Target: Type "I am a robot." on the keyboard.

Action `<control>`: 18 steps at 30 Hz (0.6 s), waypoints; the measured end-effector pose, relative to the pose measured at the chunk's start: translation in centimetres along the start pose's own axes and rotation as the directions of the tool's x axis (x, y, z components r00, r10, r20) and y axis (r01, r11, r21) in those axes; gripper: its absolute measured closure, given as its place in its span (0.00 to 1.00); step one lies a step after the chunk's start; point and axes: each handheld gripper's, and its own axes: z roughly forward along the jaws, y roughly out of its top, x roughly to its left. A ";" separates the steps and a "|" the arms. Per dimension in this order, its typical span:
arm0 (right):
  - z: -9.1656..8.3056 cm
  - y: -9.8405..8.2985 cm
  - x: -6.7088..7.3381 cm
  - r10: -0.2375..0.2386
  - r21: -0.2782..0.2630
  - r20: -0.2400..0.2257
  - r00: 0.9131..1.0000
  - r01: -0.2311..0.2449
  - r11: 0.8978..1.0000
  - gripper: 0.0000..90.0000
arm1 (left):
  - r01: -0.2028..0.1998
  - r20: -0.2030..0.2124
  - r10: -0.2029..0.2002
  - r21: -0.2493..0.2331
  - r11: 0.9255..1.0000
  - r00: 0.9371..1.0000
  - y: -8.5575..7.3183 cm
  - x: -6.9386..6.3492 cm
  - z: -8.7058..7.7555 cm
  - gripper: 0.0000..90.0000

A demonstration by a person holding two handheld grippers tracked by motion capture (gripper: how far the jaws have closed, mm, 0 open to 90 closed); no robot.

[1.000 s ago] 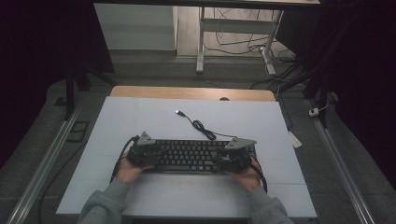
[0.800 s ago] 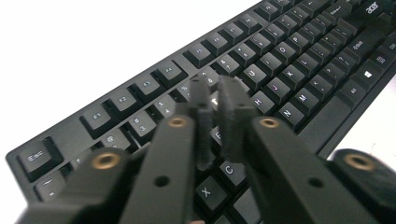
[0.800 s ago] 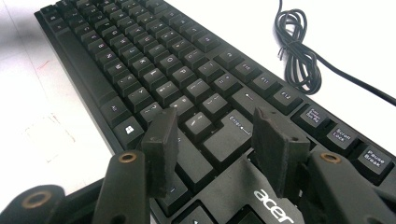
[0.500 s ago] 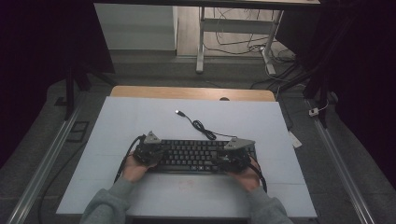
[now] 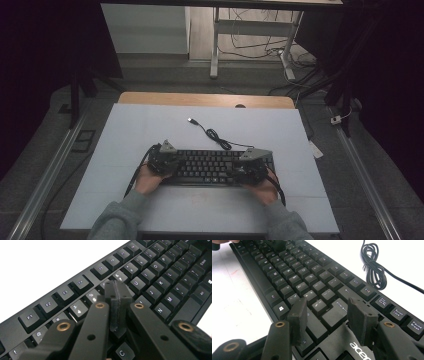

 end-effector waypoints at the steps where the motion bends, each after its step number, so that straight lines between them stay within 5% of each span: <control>1: 0.0 0.0 0.0 0.000 0.000 0.000 1.000 0.000 1.000 0.56 | 0.001 0.001 -0.001 0.000 1.000 1.000 0.0 0.0 0.0 0.98; 10: 0.0 0.0 0.0 -0.001 -0.001 0.003 1.000 0.001 1.000 0.56 | -0.009 -0.016 0.009 0.005 1.000 1.000 0.0 -0.2 0.2 0.98; 18: -0.1 0.0 0.0 -0.001 -0.005 0.008 1.000 0.001 1.000 0.56 | 0.018 -0.007 -0.018 -0.055 0.998 1.000 -0.1 0.1 -1.8 0.98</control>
